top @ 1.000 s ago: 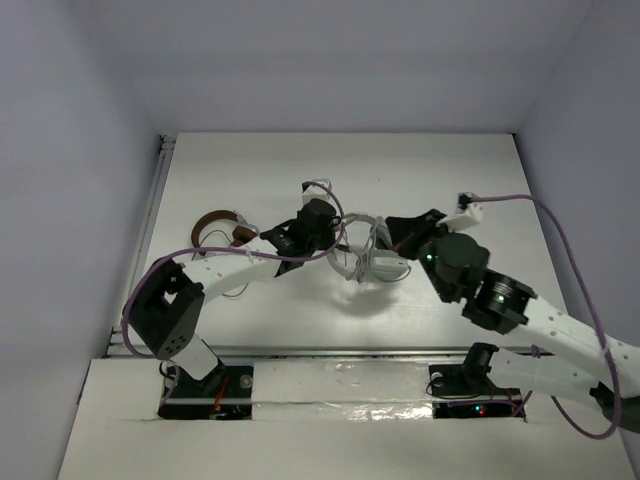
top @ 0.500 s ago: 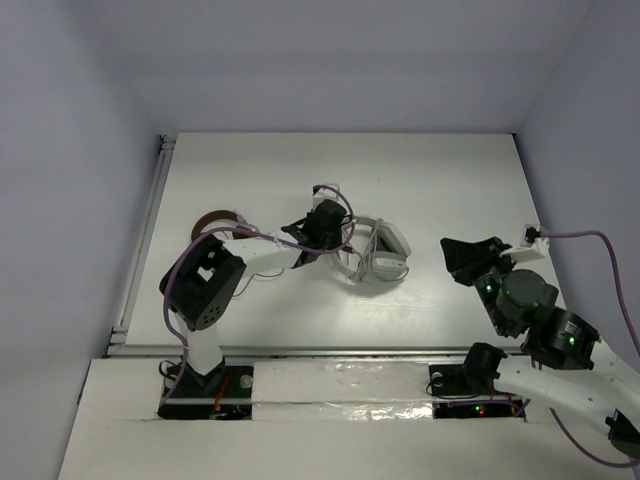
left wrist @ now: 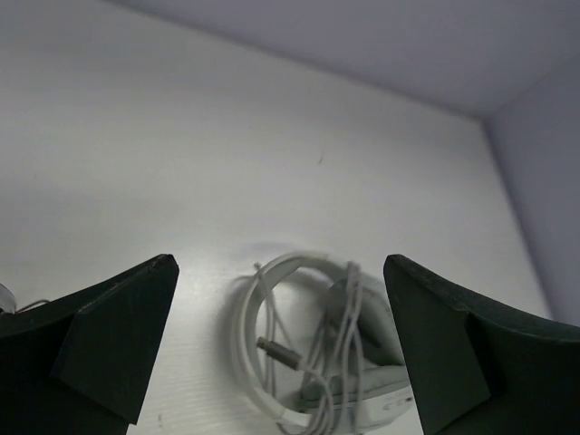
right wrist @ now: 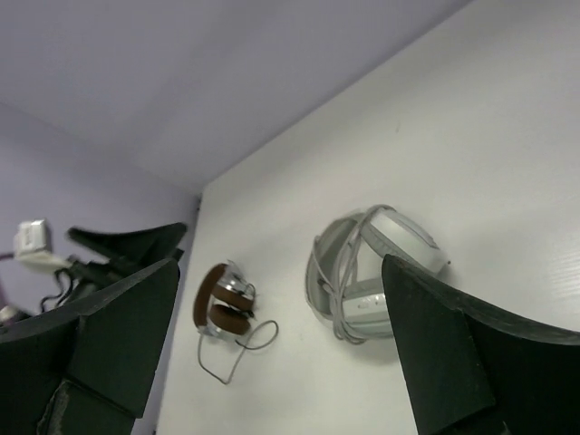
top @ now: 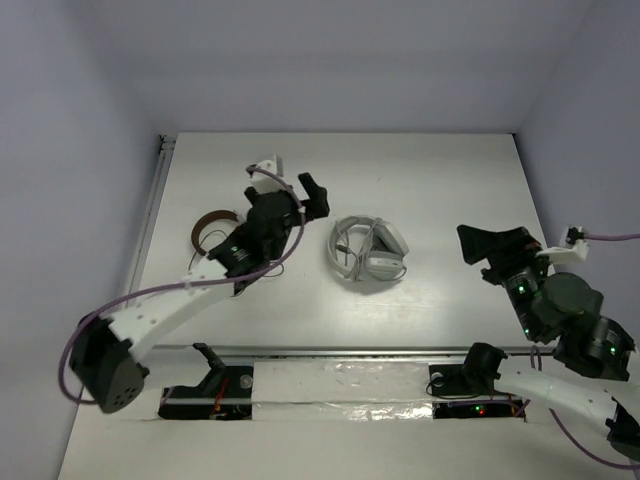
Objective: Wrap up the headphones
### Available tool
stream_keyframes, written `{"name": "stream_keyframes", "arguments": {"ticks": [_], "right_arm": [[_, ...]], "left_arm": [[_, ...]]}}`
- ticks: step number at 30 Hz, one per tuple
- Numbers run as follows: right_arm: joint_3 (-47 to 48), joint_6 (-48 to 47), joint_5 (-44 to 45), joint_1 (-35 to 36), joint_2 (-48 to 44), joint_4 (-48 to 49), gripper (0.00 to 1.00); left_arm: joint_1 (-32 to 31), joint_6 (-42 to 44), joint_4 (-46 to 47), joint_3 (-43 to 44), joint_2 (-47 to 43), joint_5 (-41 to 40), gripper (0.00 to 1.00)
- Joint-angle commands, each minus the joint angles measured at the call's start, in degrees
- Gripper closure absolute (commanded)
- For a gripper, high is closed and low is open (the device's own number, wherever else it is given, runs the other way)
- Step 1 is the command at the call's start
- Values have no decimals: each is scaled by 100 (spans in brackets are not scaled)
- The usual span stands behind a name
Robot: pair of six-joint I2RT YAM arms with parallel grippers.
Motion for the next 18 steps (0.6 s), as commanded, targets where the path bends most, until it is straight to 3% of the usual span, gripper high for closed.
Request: {"name": "stream_keyframes", "arguments": {"ticks": [1,13,18], "right_arm": [[475,-320,331,-17,-164,-60,0],[696,-611,173,-17,-806,-210,0],[599,-769,32,-17,-824,-7,0]], "left_arm": [[19,20,-125,-137,-1020,-446,1],[19,64,-943,-322,-3114,125,1],[19,56,-846,-603,-3125,222,1]]}}
